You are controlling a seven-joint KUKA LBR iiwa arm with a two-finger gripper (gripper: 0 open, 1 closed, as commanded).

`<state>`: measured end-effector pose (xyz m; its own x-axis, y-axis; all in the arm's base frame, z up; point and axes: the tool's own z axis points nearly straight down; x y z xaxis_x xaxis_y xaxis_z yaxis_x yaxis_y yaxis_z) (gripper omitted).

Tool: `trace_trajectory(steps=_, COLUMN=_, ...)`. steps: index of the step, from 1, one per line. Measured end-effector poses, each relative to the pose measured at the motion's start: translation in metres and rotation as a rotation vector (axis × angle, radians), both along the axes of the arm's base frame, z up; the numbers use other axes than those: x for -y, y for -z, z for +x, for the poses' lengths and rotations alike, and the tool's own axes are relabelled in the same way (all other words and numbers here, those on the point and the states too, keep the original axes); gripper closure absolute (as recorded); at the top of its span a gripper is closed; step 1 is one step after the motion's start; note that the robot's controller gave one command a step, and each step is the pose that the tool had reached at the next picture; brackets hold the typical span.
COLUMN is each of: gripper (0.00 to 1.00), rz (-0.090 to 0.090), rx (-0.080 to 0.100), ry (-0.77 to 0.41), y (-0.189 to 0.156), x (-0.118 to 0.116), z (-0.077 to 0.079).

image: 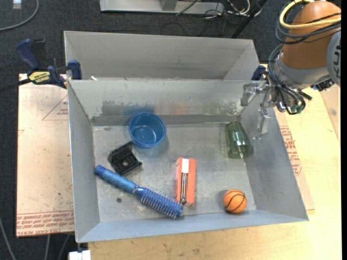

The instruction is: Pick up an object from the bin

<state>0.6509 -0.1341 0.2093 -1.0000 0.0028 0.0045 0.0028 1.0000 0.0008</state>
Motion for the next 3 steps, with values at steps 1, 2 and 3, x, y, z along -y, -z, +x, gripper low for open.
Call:
trace_trajectory(steps=1, gripper=0.0, rz=-0.001, rx=0.007, ry=-0.002, y=-0.005, x=-0.001, z=0.001)
trace_trajectory(steps=2, gripper=0.0, rz=0.0, rx=0.009, ry=0.062, y=0.02, x=-0.001, z=-0.005)
trace_trajectory(steps=3, gripper=0.0, rz=0.0, rx=0.003, ry=0.057, y=0.028, x=0.003, z=-0.003)
